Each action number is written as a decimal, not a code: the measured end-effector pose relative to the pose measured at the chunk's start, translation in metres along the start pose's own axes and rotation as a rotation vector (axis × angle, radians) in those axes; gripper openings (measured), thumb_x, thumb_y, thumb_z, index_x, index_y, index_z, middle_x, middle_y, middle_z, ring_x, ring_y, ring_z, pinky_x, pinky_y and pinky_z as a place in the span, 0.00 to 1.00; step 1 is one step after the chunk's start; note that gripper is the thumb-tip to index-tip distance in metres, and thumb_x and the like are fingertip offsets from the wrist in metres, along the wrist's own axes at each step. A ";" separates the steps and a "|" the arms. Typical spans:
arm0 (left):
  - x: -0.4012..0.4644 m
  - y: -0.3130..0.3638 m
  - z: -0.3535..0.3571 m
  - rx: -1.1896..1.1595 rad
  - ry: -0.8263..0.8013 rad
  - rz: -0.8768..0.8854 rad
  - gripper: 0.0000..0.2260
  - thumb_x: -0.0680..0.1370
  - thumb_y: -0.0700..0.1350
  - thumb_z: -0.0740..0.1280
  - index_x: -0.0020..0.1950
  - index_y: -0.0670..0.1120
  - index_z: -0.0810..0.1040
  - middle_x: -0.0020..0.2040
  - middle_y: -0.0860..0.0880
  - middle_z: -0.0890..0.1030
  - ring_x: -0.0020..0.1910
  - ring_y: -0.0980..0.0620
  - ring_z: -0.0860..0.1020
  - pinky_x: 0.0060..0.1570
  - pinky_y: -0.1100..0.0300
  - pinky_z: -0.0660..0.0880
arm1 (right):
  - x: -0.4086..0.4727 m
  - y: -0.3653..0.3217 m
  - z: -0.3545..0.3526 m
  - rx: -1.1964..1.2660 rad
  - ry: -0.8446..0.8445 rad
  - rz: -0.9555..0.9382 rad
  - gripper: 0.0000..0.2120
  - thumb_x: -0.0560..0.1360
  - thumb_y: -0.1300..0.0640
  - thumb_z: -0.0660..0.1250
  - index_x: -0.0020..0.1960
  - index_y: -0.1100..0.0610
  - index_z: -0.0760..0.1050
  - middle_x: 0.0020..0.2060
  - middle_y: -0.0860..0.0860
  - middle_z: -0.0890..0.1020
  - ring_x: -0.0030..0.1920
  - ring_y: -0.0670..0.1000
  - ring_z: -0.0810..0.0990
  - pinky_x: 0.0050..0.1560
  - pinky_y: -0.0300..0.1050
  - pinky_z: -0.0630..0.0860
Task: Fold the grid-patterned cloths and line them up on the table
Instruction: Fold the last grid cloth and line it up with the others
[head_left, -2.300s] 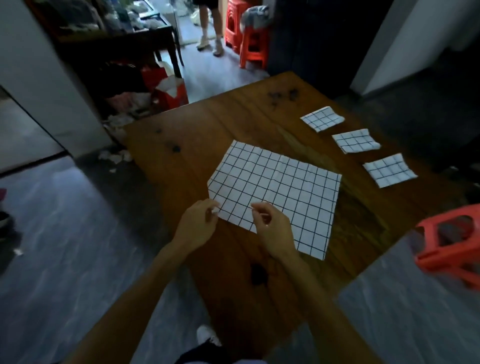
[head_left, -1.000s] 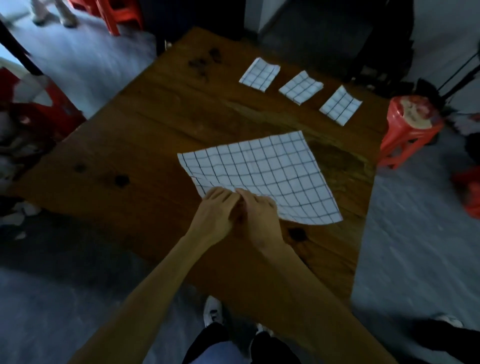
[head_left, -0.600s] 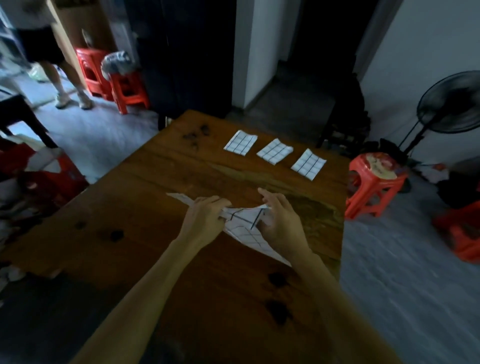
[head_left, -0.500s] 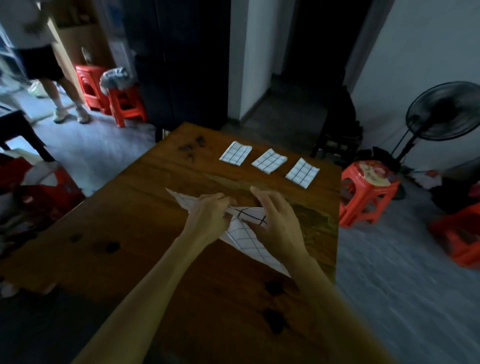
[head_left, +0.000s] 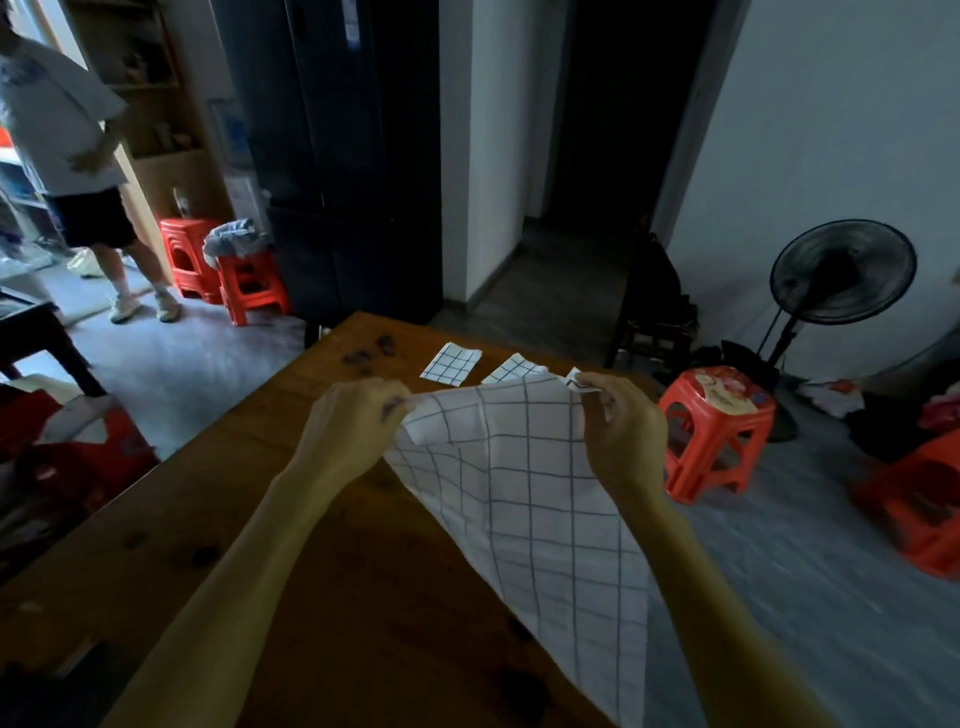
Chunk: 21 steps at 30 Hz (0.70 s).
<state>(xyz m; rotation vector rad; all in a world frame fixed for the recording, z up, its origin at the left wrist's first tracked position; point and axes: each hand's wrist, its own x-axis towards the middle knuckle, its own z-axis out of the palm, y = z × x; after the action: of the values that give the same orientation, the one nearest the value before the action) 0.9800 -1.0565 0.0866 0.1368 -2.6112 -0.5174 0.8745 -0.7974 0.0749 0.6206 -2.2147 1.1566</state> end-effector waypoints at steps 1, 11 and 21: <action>0.004 0.003 -0.003 0.005 0.020 0.012 0.04 0.77 0.45 0.67 0.49 0.49 0.80 0.43 0.52 0.81 0.41 0.55 0.77 0.38 0.65 0.68 | 0.004 0.006 -0.003 0.024 -0.009 0.038 0.08 0.78 0.60 0.65 0.54 0.59 0.81 0.50 0.52 0.83 0.48 0.48 0.80 0.48 0.34 0.73; 0.049 0.020 0.010 0.033 0.050 0.007 0.08 0.78 0.47 0.62 0.47 0.50 0.81 0.45 0.50 0.82 0.44 0.51 0.78 0.45 0.50 0.76 | 0.041 0.085 0.002 0.084 -0.147 0.205 0.09 0.80 0.55 0.63 0.50 0.56 0.81 0.44 0.48 0.83 0.41 0.45 0.79 0.39 0.31 0.71; 0.085 -0.061 0.131 0.000 -0.237 -0.137 0.08 0.77 0.40 0.66 0.54 0.41 0.82 0.51 0.43 0.82 0.50 0.44 0.79 0.49 0.65 0.69 | 0.016 0.171 0.085 0.011 -0.283 0.316 0.05 0.77 0.57 0.66 0.50 0.55 0.80 0.45 0.47 0.83 0.45 0.44 0.80 0.45 0.35 0.74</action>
<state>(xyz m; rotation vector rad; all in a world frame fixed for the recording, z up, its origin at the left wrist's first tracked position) 0.8439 -1.0846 -0.0072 0.2705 -2.8465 -0.6139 0.7335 -0.7827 -0.0542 0.4719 -2.6204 1.3024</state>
